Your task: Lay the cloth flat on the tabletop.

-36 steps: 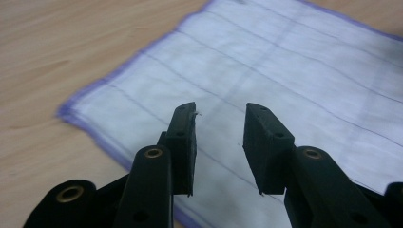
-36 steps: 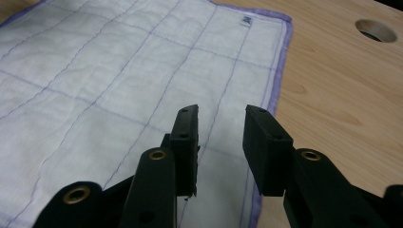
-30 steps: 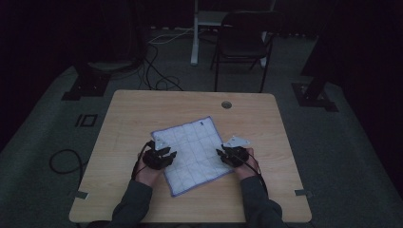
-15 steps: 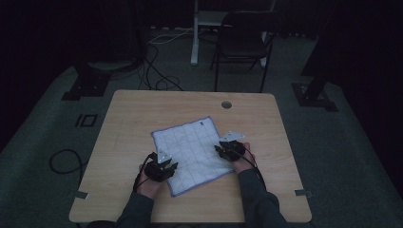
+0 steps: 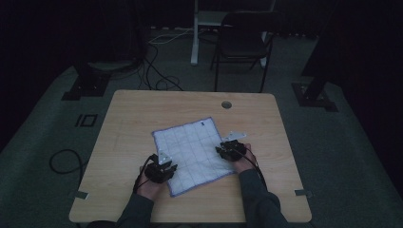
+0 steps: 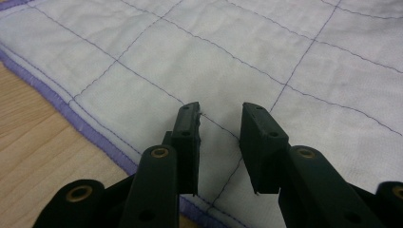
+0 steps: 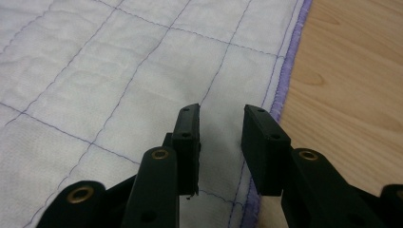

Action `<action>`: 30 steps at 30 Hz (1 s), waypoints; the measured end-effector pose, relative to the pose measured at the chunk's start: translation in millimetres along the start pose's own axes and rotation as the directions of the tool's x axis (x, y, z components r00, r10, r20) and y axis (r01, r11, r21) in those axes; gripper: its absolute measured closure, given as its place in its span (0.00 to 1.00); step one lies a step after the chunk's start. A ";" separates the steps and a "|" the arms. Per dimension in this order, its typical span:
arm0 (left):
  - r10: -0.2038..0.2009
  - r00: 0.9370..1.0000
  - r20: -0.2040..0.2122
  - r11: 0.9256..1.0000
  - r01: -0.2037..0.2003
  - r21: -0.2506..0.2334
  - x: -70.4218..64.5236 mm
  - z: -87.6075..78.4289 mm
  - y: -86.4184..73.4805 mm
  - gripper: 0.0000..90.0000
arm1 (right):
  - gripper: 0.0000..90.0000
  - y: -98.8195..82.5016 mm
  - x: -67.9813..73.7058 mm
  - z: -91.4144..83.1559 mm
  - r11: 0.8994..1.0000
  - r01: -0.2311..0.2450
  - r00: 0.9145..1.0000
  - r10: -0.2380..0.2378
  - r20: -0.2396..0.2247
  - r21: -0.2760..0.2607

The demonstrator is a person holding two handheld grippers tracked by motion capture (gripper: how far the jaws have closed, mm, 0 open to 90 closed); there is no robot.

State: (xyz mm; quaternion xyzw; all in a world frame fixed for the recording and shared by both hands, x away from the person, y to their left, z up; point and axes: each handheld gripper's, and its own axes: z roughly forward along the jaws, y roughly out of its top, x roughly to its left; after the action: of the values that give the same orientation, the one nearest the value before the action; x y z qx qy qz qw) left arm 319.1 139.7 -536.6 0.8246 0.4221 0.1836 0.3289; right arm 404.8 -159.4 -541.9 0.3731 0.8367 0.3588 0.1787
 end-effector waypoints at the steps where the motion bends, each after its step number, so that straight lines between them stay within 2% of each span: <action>1: 0.000 1.000 0.000 1.000 0.000 0.000 0.1 0.0 -0.1 0.77 | 0.76 -1.0 -0.3 -0.7 1.000 -0.003 1.000 0.003 -0.003 -0.003; 10: 0.022 1.000 0.011 1.000 -0.022 -0.005 3.7 -0.6 -1.3 0.77 | 0.76 -6.6 1.9 -7.2 1.000 -0.010 1.000 0.010 0.001 0.002; 21: 0.031 1.000 -0.005 0.999 -0.031 -0.011 8.5 0.2 -1.3 0.77 | 0.76 -25.8 9.4 -23.8 0.999 -0.029 1.000 0.029 -0.001 -0.025; 30: 0.041 0.999 -0.015 0.999 -0.042 -0.014 11.9 1.4 -0.7 0.77 | 0.76 -33.2 16.9 -32.0 0.999 -0.033 0.999 0.033 0.001 -0.024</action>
State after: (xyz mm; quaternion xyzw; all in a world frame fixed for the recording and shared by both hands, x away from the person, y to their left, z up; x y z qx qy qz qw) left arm 326.4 149.2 -537.8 0.8294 0.4059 0.1994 0.3279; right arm 359.1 -177.0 -545.0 0.3847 0.8260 0.3716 0.1779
